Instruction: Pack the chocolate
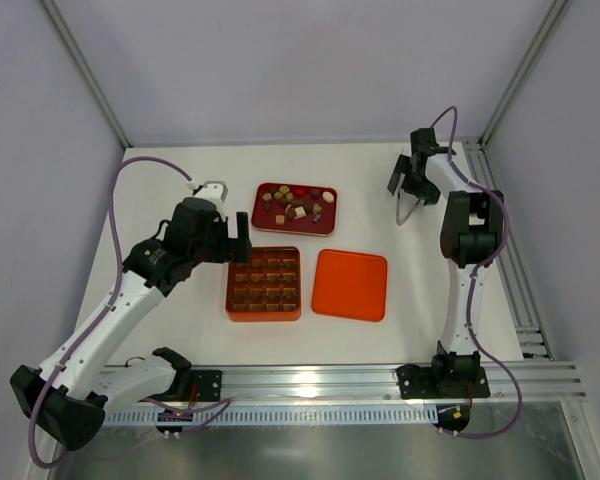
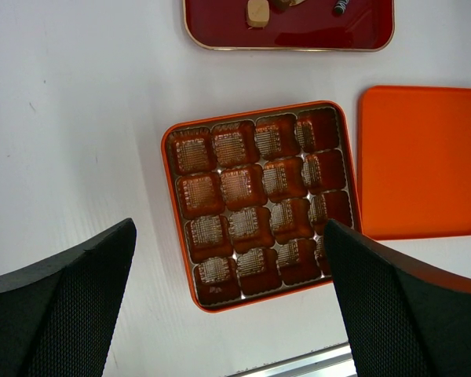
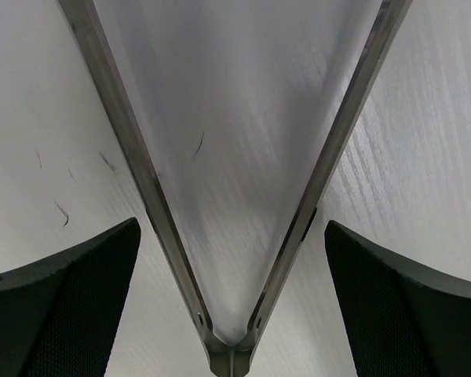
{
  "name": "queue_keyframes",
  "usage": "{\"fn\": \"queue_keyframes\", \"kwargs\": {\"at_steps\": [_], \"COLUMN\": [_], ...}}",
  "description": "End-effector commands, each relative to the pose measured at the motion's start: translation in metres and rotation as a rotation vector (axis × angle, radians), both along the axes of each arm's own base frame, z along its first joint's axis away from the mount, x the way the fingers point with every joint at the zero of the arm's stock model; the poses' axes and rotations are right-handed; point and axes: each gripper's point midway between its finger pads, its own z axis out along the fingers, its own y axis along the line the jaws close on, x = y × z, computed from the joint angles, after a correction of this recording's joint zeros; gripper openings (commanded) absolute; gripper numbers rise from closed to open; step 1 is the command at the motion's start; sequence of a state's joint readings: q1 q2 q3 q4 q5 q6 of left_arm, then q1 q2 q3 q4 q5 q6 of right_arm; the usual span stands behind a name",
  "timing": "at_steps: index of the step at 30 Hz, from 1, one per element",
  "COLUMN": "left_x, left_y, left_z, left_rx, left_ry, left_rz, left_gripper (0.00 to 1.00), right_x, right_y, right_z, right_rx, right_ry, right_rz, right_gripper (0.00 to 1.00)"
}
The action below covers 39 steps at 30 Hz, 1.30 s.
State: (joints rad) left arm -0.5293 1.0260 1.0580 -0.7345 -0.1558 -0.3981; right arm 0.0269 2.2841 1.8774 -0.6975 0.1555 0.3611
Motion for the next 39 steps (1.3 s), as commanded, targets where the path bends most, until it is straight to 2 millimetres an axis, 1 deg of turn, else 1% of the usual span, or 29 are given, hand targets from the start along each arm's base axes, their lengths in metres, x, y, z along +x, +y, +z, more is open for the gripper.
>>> {"fn": "queue_keyframes", "kwargs": {"at_steps": [1,8,12,17,23,24,25,27,28,29,30,32,33,34,36,37,38,39], "left_x": [0.010,0.011,0.012,0.010,0.010,0.010,0.010,0.010,0.010,0.010,0.011,0.010,0.010,0.010,0.010,0.010,0.010,0.010], "left_y": [-0.007,-0.008,-0.007,-0.007,-0.007,-0.007,-0.007,-0.007,-0.007,-0.008,-0.008,-0.008,-0.008,-0.008,-0.008,-0.008,-0.008,-0.007], "left_z": [0.015,0.009,0.007,0.006,0.008,0.007,0.008,0.006,0.006,0.007,0.006,0.005,0.005,0.005,0.005,0.003,0.002,0.002], "left_rx": [-0.020,-0.015,-0.011,-0.011,-0.017,-0.017,-0.019,-0.018,-0.018,-0.023,-0.021,-0.023,-0.021,-0.021,-0.021,-0.018,-0.017,-0.017], "left_ry": [-0.056,-0.043,-0.042,-0.040,-0.048,-0.048,-0.049,-0.044,-0.044,-0.045,-0.044,-0.042,-0.041,-0.041,-0.043,-0.037,-0.037,-0.038], "left_rz": [-0.015,-0.015,-0.012,-0.013,-0.014,-0.012,-0.013,-0.013,-0.013,-0.015,-0.013,-0.015,-0.013,-0.013,-0.011,-0.013,-0.011,-0.010], "left_gripper": [1.00,1.00,1.00,1.00,1.00,1.00,1.00,1.00,1.00,1.00,1.00,1.00,1.00,1.00,1.00,1.00,1.00,1.00], "right_x": [0.012,0.009,0.013,0.010,0.008,0.007,0.008,0.007,0.008,0.006,0.006,0.004,0.004,-0.001,-0.004,-0.005,-0.013,-0.015], "right_y": [-0.008,-0.009,-0.007,-0.004,0.001,0.002,0.002,0.001,0.002,0.003,0.003,0.005,0.005,0.004,0.007,0.007,0.009,0.012], "right_z": [0.012,-0.001,0.001,-0.006,-0.010,-0.010,-0.009,-0.005,0.000,0.000,0.011,0.020,0.037,0.039,0.052,0.071,0.071,0.075], "right_rx": [-0.022,-0.031,-0.032,-0.017,-0.002,-0.001,-0.002,-0.001,-0.004,-0.002,-0.004,-0.003,-0.009,-0.015,-0.017,-0.018,-0.016,-0.019], "right_ry": [-0.040,-0.004,-0.012,0.016,0.032,0.032,0.030,0.024,0.013,0.012,-0.010,-0.026,-0.058,-0.056,-0.082,-0.122,-0.115,-0.131], "right_rz": [-0.015,-0.015,-0.023,-0.022,-0.011,-0.009,-0.006,-0.004,-0.001,0.003,0.005,0.019,0.020,0.022,0.034,0.035,0.039,0.047], "right_gripper": [0.98,0.95,0.95,0.91,0.80,0.74,0.74,0.63,0.60,0.58,0.55,0.54,0.51,0.51,0.50,0.50,0.50,0.50]}}
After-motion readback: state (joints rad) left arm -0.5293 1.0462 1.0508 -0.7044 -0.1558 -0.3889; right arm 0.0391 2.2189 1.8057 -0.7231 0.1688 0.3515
